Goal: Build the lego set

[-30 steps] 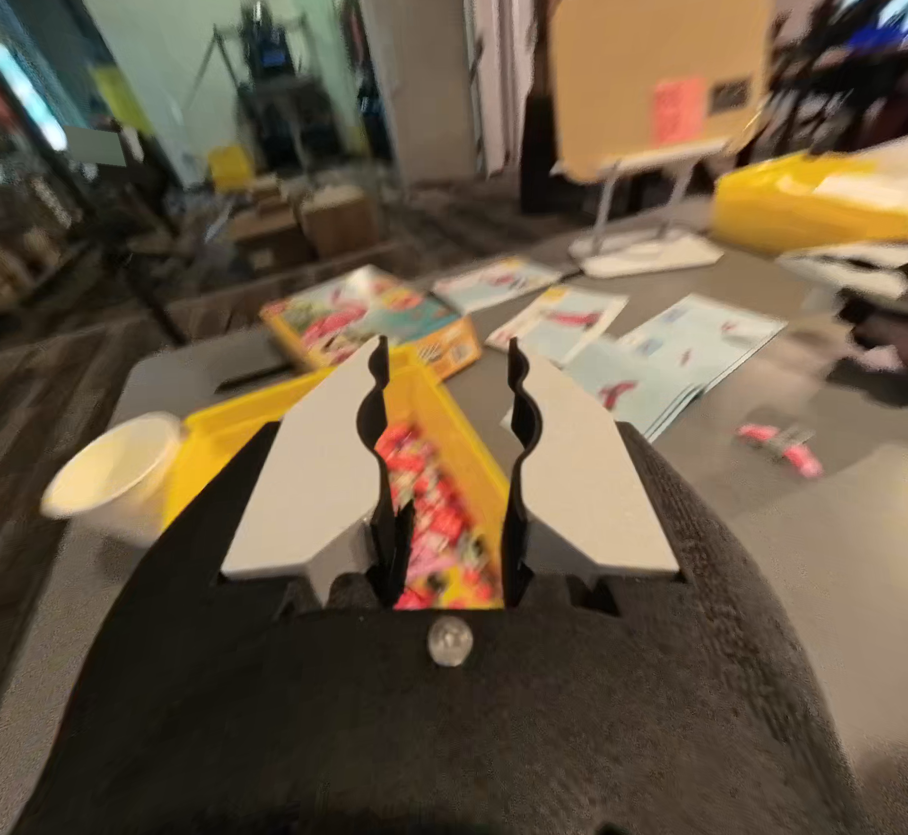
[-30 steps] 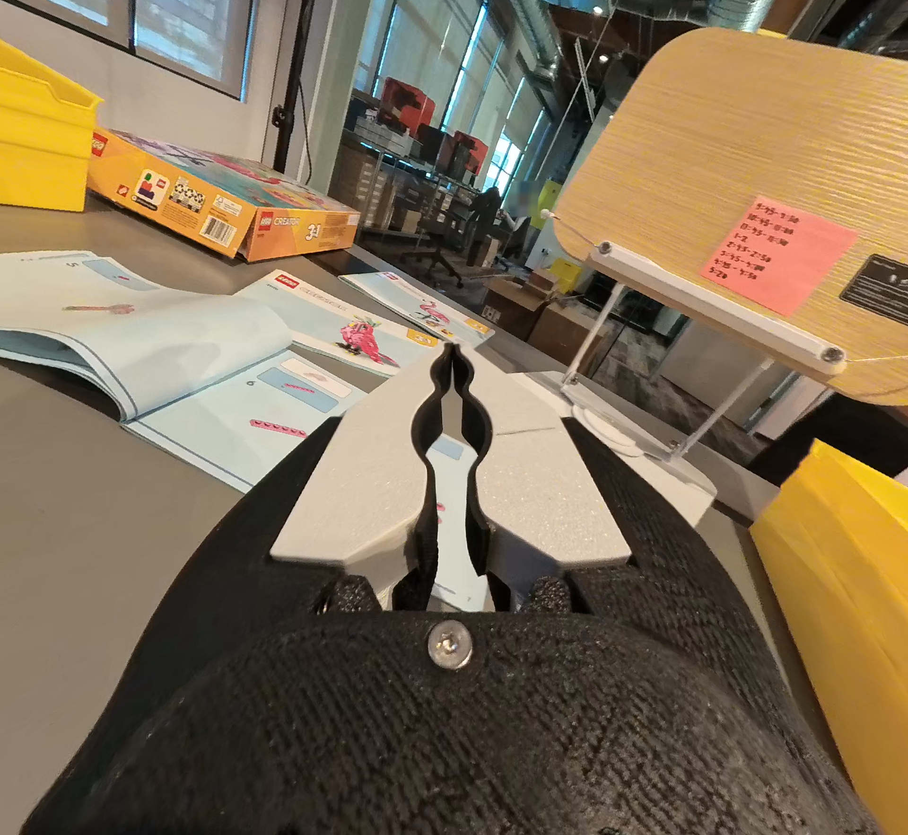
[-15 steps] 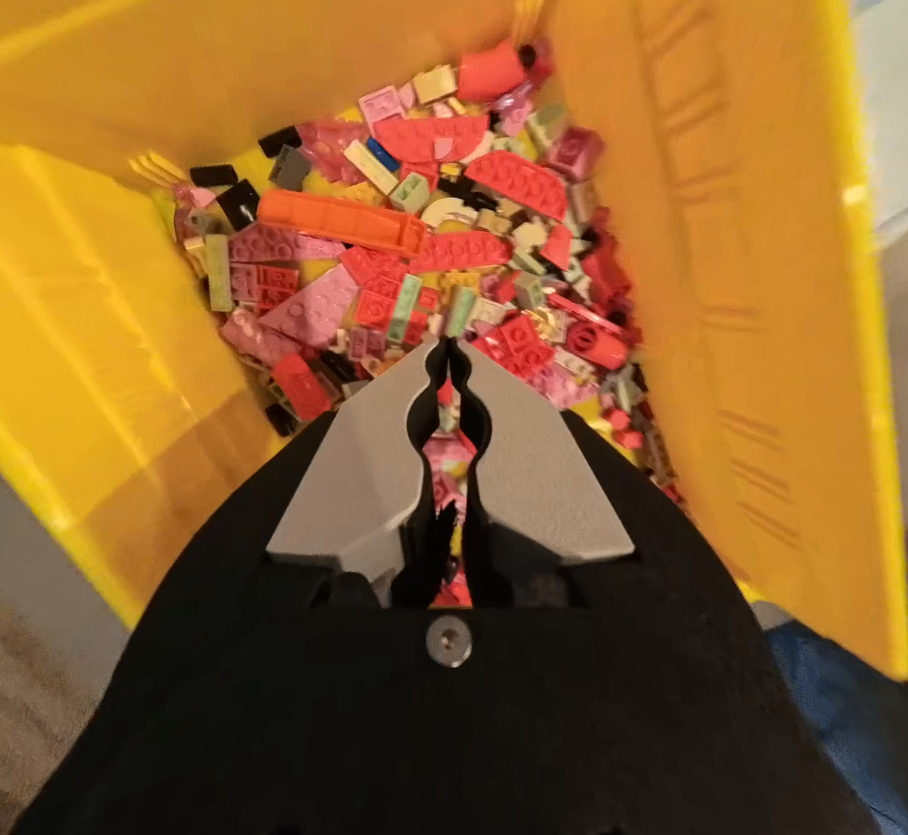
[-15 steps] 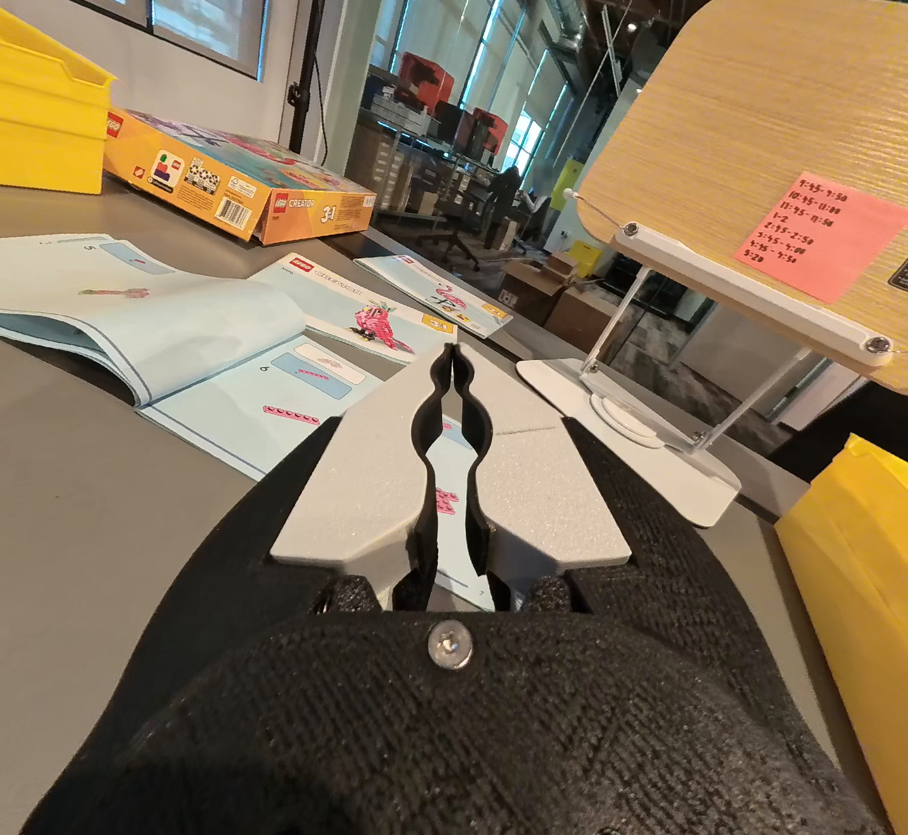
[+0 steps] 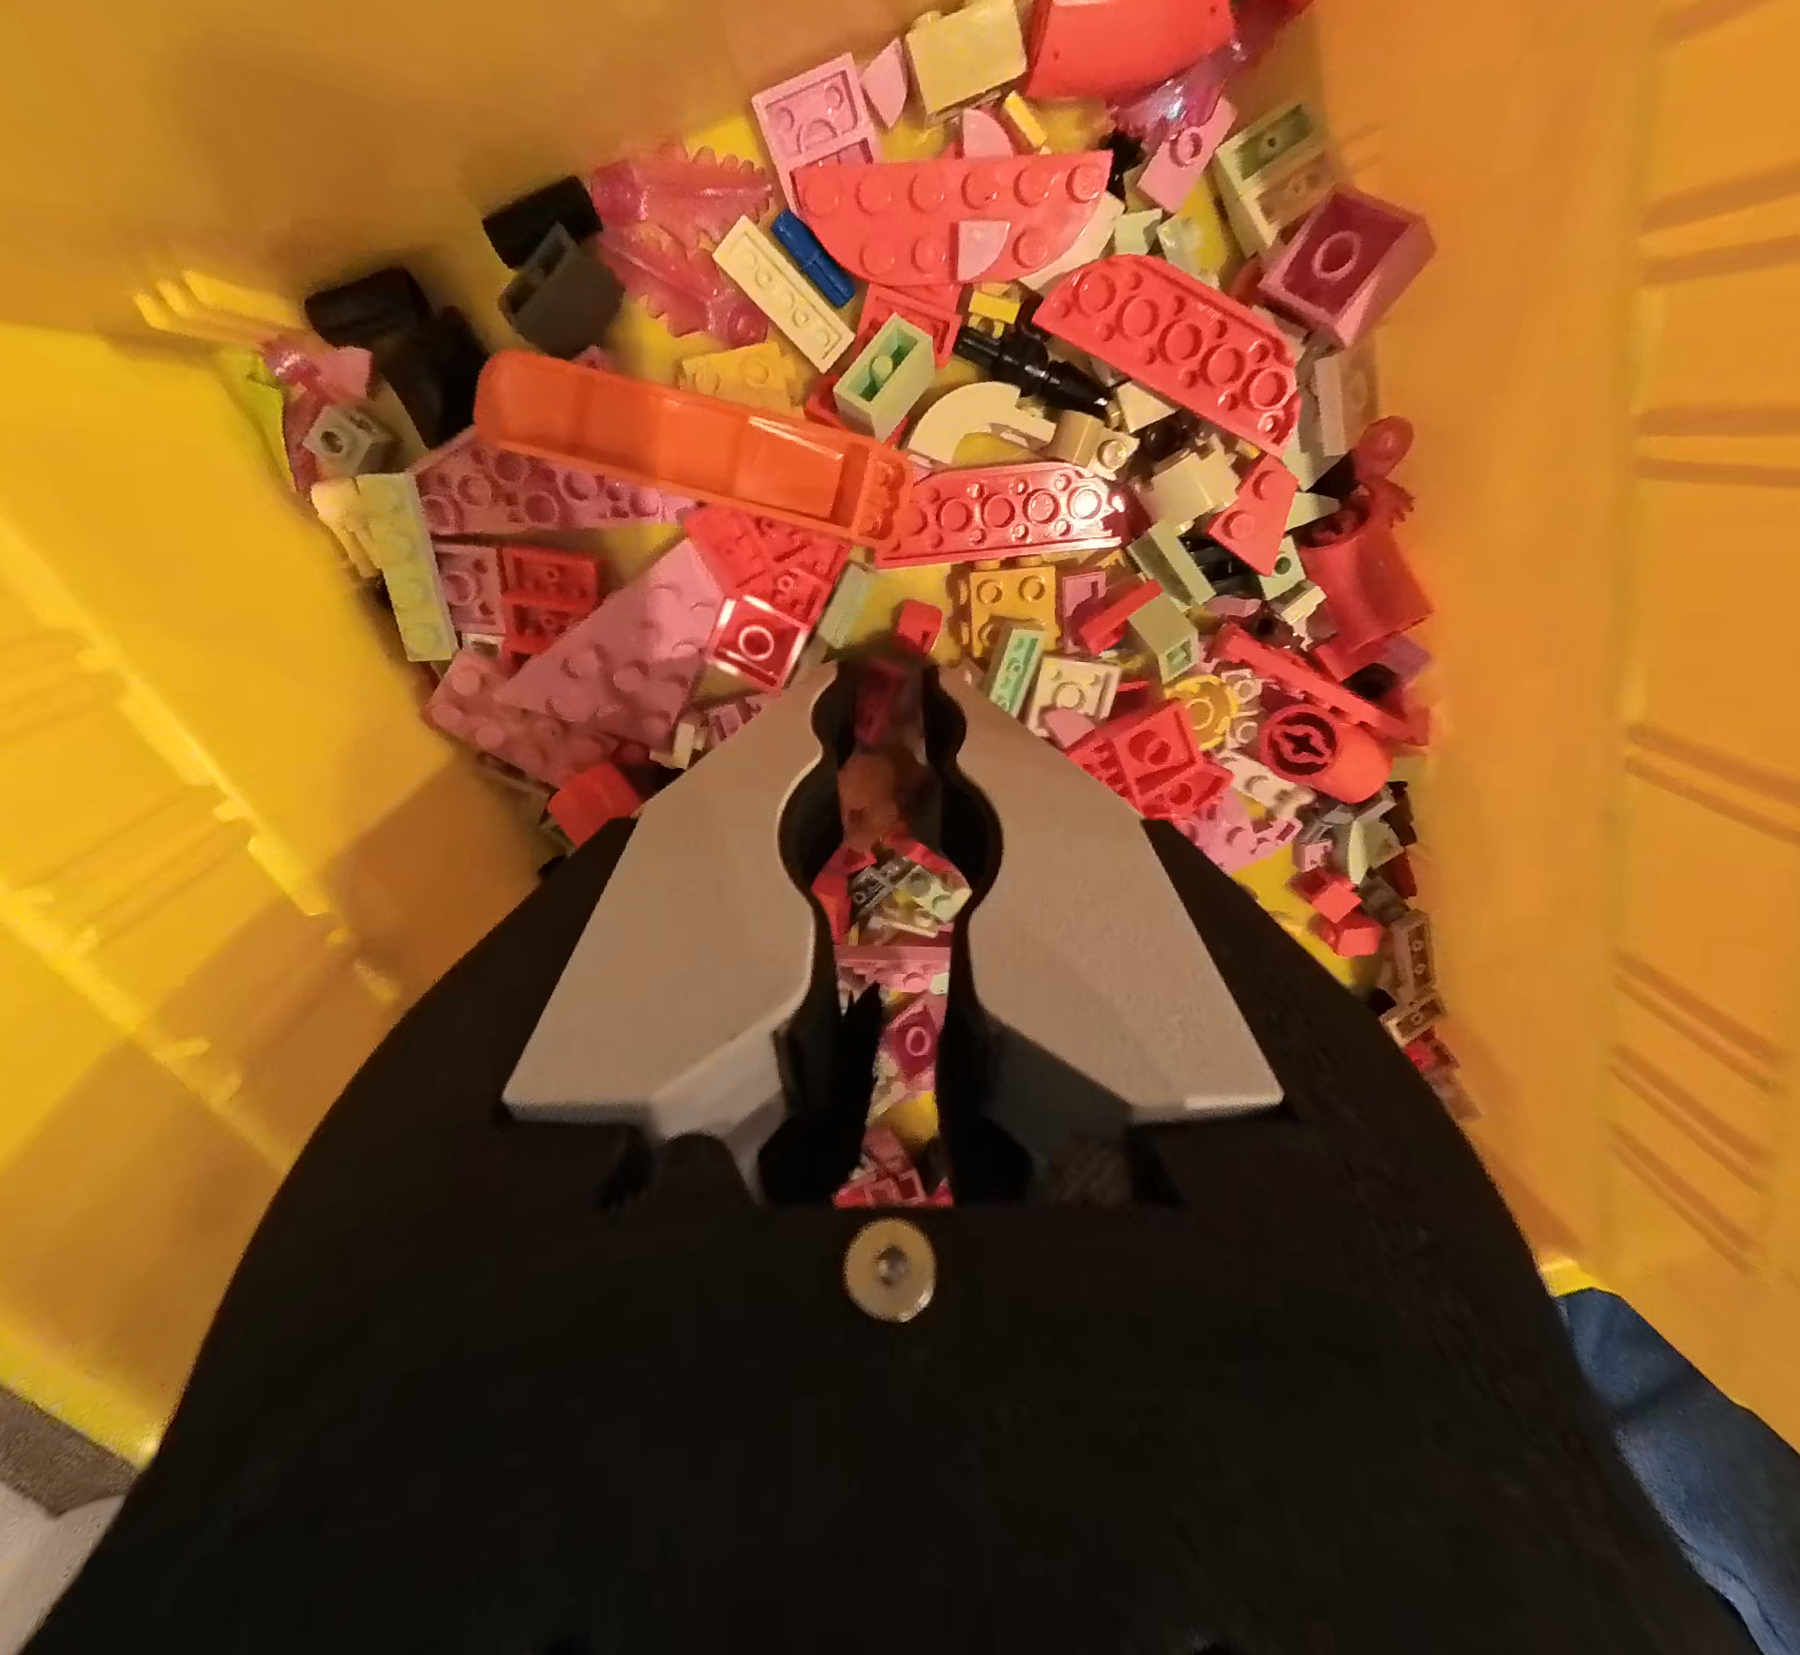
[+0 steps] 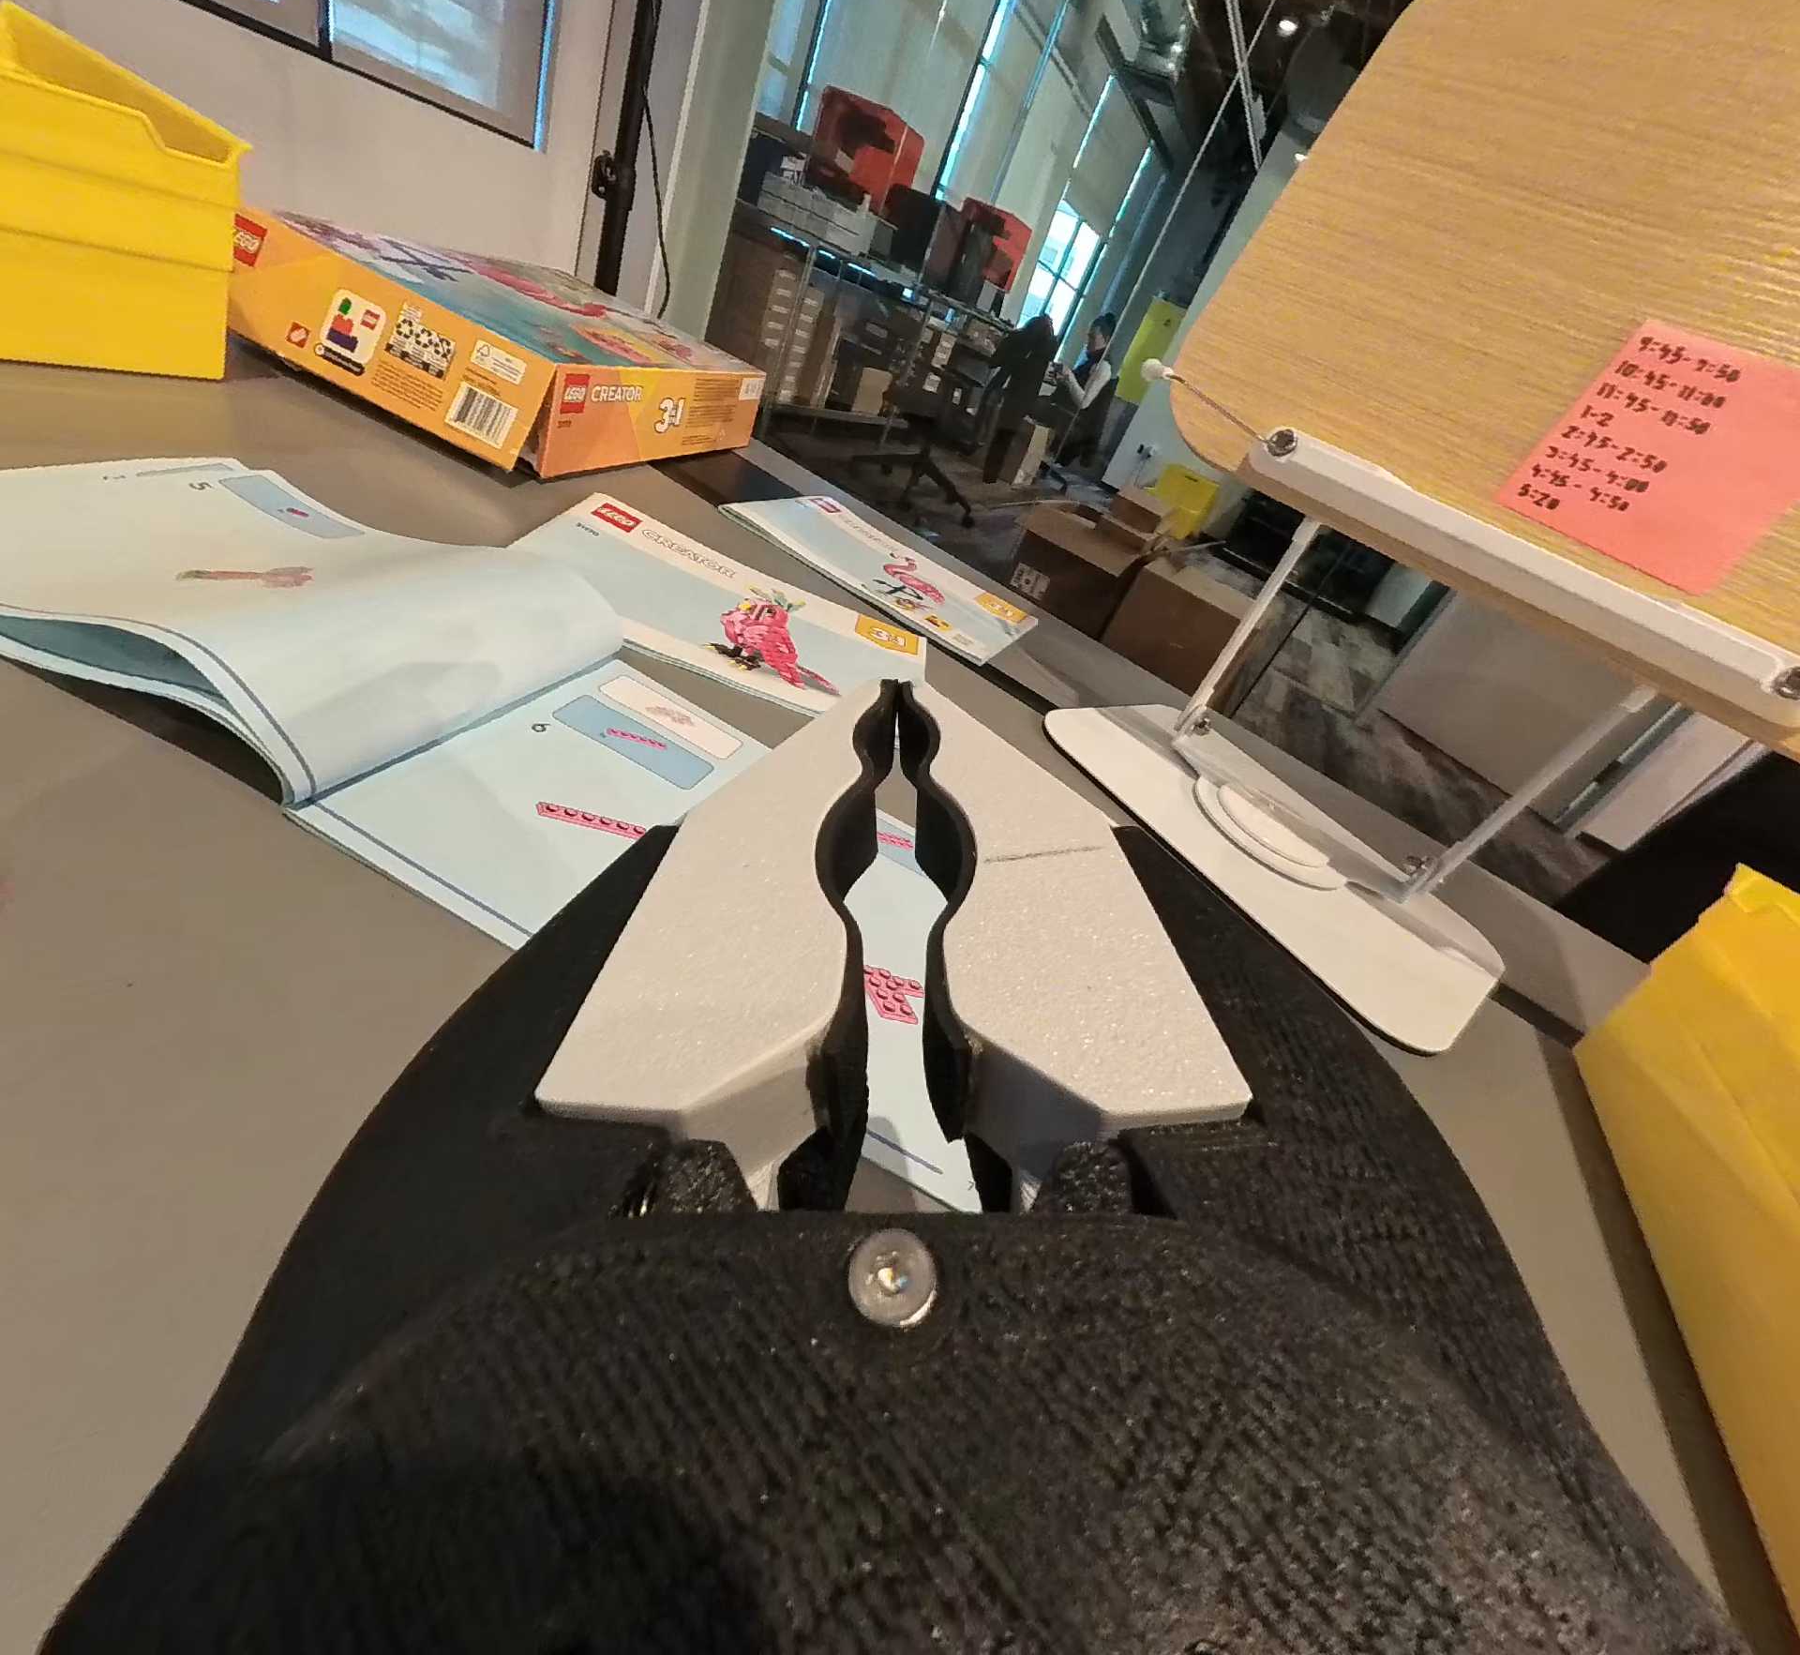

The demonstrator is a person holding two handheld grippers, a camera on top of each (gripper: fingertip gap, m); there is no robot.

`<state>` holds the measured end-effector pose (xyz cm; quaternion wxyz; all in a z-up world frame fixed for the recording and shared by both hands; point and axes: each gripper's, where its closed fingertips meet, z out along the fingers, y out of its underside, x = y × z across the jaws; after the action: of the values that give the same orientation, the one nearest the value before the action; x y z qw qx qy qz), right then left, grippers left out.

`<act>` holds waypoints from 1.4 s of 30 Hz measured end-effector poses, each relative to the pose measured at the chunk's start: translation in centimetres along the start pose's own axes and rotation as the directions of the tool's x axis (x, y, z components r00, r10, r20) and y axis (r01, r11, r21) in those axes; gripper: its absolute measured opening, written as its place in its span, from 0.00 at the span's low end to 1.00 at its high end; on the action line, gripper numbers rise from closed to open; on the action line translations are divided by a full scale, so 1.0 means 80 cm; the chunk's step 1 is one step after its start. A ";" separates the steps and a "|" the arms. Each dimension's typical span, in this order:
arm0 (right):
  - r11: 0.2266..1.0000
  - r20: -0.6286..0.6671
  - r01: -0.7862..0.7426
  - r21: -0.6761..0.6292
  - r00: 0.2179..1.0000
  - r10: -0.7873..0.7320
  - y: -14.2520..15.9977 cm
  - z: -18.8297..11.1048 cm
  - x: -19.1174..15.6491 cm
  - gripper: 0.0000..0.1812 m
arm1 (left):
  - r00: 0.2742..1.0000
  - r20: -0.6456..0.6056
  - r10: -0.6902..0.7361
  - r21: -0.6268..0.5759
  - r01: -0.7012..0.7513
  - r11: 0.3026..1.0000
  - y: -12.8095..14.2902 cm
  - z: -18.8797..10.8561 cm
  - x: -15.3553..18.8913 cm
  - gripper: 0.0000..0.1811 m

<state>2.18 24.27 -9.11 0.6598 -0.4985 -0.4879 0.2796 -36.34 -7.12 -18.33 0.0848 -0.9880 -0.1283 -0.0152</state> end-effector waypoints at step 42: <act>0.847 0.597 -0.030 0.531 0.722 -0.349 -0.132 -0.131 -0.234 0.19 | -0.077 -0.921 0.382 0.313 0.436 0.843 0.007 -0.133 0.514 0.02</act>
<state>3.70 0.56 -6.42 0.5663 -0.1259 -0.6446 0.4979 3.47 0.83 -5.83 0.4219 -0.5744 -0.0432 -0.7001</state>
